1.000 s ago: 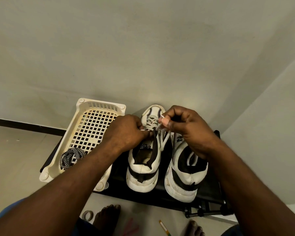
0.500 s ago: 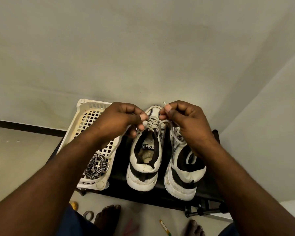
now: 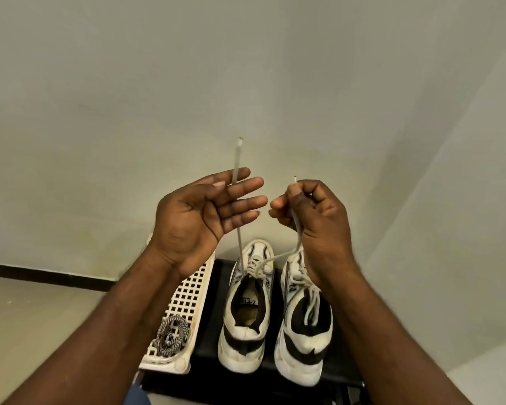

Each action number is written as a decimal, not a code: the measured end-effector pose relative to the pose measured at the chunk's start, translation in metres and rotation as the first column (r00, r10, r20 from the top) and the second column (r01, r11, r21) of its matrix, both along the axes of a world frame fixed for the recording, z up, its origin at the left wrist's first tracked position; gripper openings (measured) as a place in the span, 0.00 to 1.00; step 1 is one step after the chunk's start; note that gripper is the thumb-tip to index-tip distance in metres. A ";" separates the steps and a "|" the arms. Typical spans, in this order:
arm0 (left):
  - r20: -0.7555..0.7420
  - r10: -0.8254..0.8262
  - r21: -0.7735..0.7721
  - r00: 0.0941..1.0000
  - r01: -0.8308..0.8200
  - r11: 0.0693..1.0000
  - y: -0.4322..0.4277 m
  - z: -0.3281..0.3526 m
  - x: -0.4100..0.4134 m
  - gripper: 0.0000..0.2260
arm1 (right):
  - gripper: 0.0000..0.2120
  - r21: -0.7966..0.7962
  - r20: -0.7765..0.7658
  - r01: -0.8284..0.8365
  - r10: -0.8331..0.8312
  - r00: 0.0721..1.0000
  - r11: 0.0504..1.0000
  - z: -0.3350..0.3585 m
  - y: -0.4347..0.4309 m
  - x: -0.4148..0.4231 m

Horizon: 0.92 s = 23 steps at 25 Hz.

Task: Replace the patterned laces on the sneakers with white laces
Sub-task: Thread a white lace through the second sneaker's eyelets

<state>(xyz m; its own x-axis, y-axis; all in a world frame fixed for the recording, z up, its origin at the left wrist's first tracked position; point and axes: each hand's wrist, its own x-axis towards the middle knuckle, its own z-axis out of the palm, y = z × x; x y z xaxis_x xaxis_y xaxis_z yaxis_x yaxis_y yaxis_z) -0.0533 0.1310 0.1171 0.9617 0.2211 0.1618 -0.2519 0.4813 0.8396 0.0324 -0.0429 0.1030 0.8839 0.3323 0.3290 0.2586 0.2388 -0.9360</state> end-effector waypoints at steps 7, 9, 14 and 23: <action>-0.056 0.334 0.461 0.941 -0.272 0.844 -0.022 0.055 -0.007 0.07 | 0.08 0.016 0.029 0.091 -0.092 0.995 0.996 0.066 0.020 -0.014; -0.020 0.451 0.548 0.892 -0.368 0.751 -0.025 0.060 -0.007 0.07 | 0.08 -0.009 0.018 0.100 -0.099 0.995 0.995 0.071 0.023 -0.017; -0.126 0.438 0.333 0.890 -0.378 0.864 -0.031 0.072 -0.002 0.05 | 0.09 -0.014 0.003 0.098 -0.098 0.995 0.995 0.077 0.024 -0.020; -0.076 0.515 0.275 0.854 -0.478 0.834 -0.036 0.075 0.011 0.04 | 0.08 -0.017 0.003 0.122 -0.122 0.993 0.992 0.080 0.027 -0.015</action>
<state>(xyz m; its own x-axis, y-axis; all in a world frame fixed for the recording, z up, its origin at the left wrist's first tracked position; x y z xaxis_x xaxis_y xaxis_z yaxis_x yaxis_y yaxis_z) -0.0420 0.0947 0.1918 0.7486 0.6475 0.1425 -0.2732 0.1054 0.9562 0.0175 -0.0164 0.1835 0.9175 0.2277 0.3262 0.2869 0.1894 -0.9391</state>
